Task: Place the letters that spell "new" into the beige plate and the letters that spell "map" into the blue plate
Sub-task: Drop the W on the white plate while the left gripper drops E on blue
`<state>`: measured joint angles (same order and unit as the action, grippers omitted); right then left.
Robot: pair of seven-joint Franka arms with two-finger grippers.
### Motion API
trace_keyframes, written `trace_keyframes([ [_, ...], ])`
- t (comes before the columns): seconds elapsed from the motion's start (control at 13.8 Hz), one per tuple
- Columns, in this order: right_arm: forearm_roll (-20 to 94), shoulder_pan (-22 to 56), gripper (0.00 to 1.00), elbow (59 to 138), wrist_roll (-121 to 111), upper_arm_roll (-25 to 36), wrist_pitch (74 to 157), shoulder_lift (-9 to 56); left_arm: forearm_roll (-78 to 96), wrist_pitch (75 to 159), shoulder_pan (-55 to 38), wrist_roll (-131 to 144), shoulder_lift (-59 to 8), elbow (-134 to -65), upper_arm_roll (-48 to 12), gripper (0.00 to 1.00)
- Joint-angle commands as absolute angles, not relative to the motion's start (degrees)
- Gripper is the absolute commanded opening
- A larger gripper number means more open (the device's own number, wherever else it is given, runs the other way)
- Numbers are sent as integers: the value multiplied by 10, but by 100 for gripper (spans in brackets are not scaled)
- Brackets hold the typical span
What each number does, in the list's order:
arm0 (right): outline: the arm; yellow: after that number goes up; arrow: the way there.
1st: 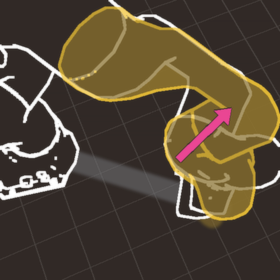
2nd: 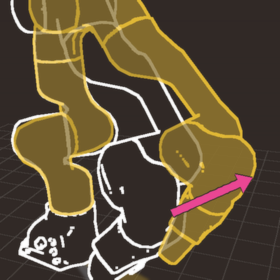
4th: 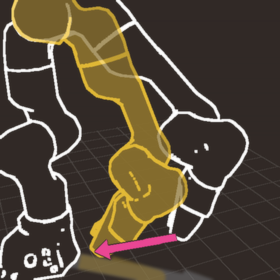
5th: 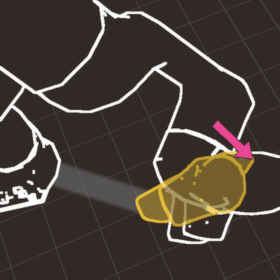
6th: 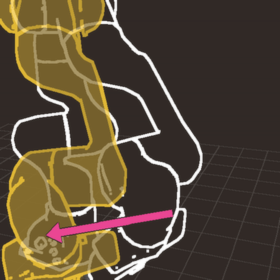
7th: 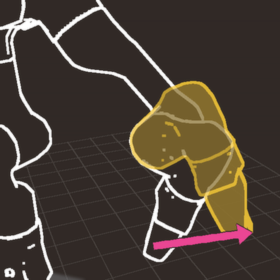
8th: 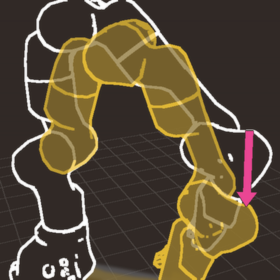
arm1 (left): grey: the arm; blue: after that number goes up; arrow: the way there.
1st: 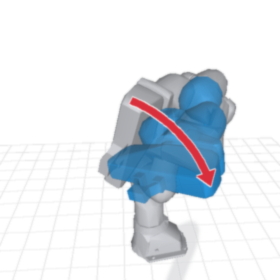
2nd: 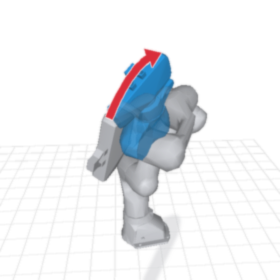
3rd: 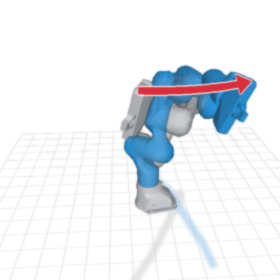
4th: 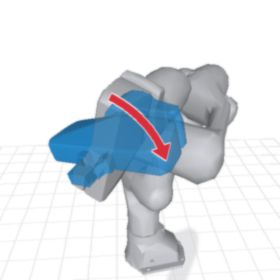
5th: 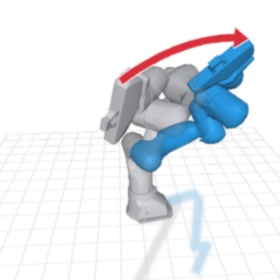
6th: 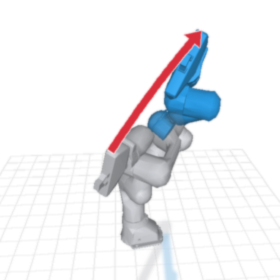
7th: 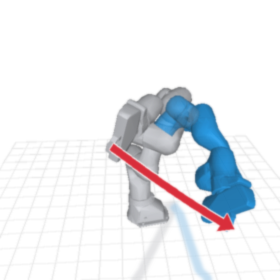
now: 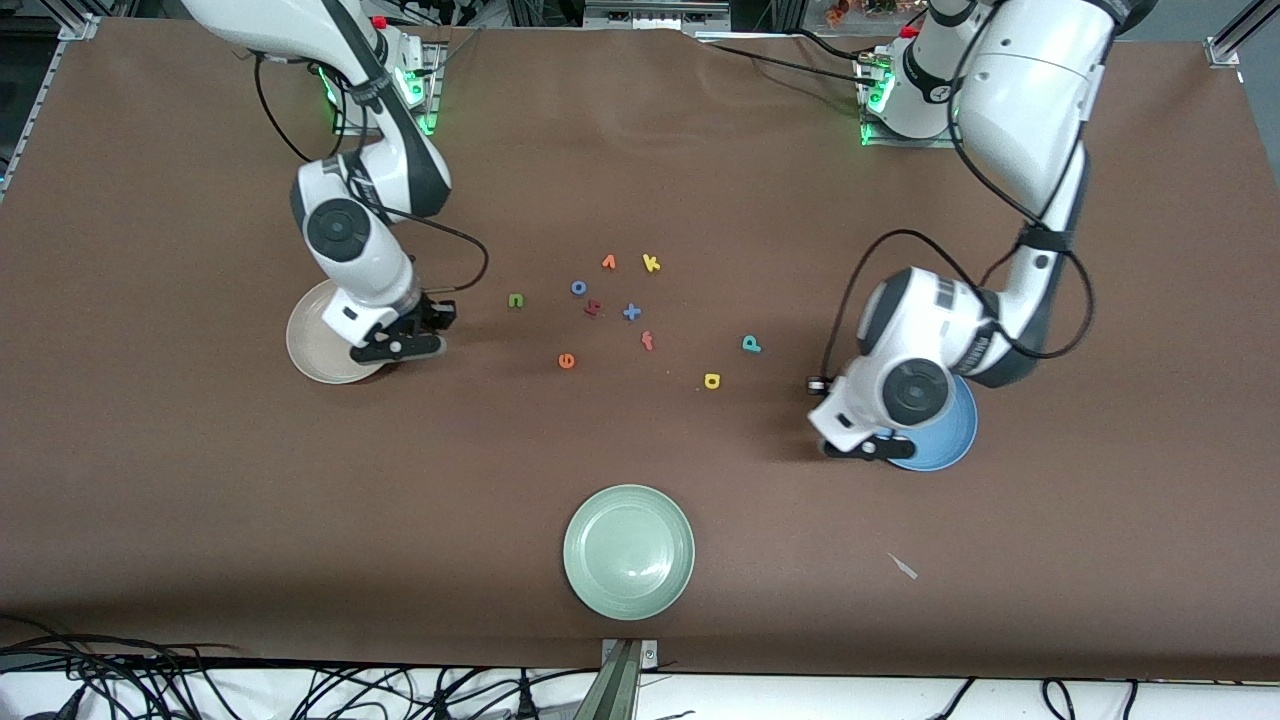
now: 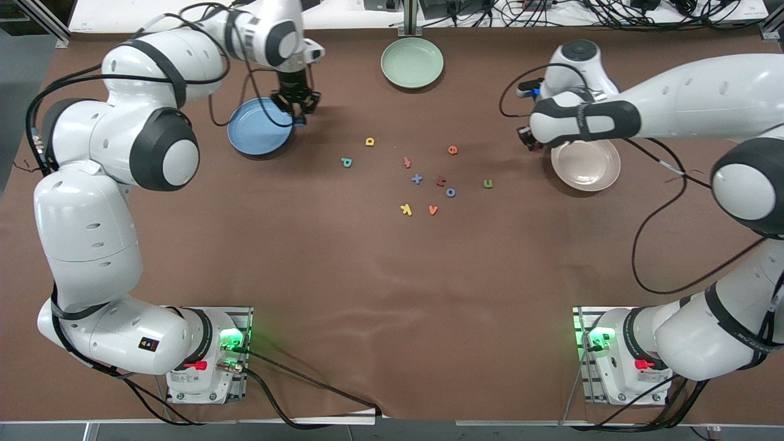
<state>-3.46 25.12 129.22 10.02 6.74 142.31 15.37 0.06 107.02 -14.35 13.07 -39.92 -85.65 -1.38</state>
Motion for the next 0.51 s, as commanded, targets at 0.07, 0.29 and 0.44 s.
trace_keyframes([
  [0.07, -28, 252, 0, 1365, -32, 140, 1418, 77, -11, 1076, -80, 1, -412, -867, -12, 14],
  [0.29, -27, 252, 9, 1381, -56, 170, 1414, 78, -11, 1124, -70, -10, -418, -901, -12, 35],
  [0.44, -26, 252, 99, 1379, -46, 171, 1412, 90, -11, 1117, -71, -11, -414, -899, -14, 100],
])
